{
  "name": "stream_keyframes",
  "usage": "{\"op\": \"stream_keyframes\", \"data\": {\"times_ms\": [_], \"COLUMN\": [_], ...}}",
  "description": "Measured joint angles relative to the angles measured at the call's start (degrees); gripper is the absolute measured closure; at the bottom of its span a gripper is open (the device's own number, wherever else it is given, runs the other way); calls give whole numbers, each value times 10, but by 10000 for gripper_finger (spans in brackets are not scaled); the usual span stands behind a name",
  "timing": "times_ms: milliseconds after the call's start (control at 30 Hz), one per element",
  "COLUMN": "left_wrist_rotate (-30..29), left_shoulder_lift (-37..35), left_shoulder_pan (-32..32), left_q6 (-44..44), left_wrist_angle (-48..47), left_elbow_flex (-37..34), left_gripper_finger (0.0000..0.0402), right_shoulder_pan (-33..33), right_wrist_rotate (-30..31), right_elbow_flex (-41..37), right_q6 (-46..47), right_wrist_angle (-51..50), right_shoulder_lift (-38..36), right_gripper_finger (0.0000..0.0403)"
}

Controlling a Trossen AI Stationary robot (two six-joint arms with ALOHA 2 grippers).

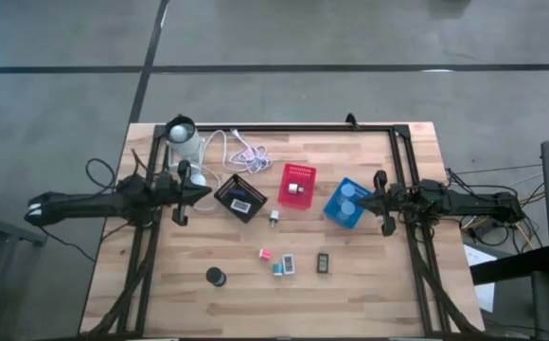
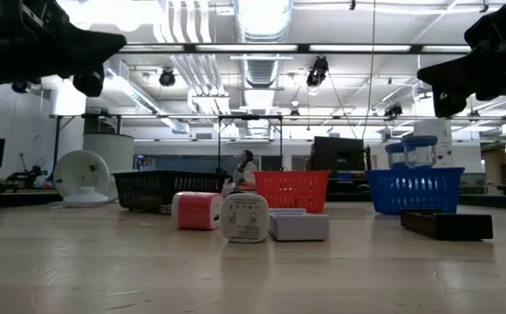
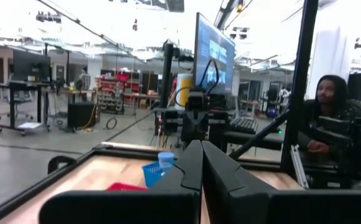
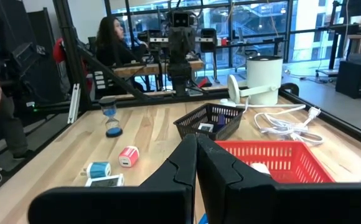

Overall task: Pick & Place Office items
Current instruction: Put the pink charger adapter into the red basket

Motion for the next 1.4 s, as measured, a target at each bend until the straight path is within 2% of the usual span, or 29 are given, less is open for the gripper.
{"op": "stream_keyframes", "data": {"times_ms": [567, 700, 833, 967, 1200, 1333, 1400], "left_wrist_rotate": [0, -4, -1, -11, -138, -154, -159], "left_shoulder_lift": [-2, 4, 42, 125, 323, 433, 477], "left_shoulder_pan": [0, 0, -17, -74, -188, -208, -211], "left_q6": [6, 15, 13, 48, 53, 20, 15], "left_wrist_angle": [-14, -71, -170, -279, -471, -575, -579], "left_elbow_flex": [-1, 12, 98, 214, 419, 524, 574], "left_gripper_finger": [399, 399, 399, 399, 392, 386, 381], "right_shoulder_pan": [0, 0, 0, 0, 0, 0, 0], "right_wrist_rotate": [0, 0, 0, 2, 4, 5, 5], "right_elbow_flex": [0, 0, 0, 0, 0, 0, 0], "right_q6": [0, 0, 0, 0, 1, 3, 3], "right_wrist_angle": [0, 0, 1, 2, 1, 0, 0], "right_shoulder_lift": [0, 0, 0, 0, 0, 0, 0], "right_gripper_finger": [394, 394, 394, 394, 394, 394, 394]}}
